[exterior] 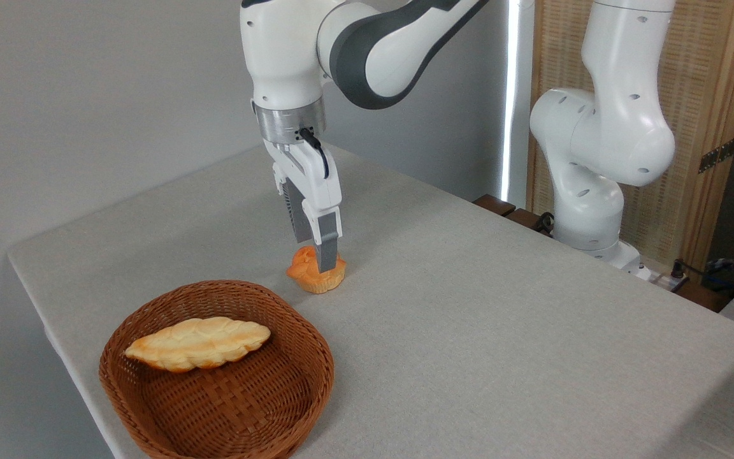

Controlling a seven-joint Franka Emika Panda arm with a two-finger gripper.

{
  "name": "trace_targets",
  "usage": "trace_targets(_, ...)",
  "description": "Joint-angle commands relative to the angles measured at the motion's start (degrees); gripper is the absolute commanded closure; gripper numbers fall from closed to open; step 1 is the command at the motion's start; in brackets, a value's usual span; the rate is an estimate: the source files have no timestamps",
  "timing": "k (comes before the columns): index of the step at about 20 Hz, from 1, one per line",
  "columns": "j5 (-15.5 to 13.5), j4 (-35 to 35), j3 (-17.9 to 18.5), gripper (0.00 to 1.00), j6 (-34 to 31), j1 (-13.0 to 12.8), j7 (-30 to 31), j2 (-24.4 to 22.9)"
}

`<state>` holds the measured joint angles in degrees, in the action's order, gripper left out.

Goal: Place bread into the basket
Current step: 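Lower the open gripper down around the orange bread roll, then close the gripper on the orange bread roll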

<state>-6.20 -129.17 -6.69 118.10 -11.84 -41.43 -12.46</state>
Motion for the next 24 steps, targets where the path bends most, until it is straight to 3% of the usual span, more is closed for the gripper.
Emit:
trace_targets(1,-1.1,-1.8,-0.9,0.00,1.4,0.2,-1.0,-0.5)
trace_targets(17,-1.0,-4.7,-2.8,0.03,6.0,0.0,-1.1,1.4)
trace_targets(19,-1.0,-4.7,-2.8,0.13,6.0,0.0,-1.2,1.5)
trace_targets(22,-1.0,-4.7,-2.9,0.50,5.9,0.1,-1.3,1.5)
trace_targets(24,-1.0,-4.7,-2.9,0.64,5.9,0.0,-1.5,1.6)
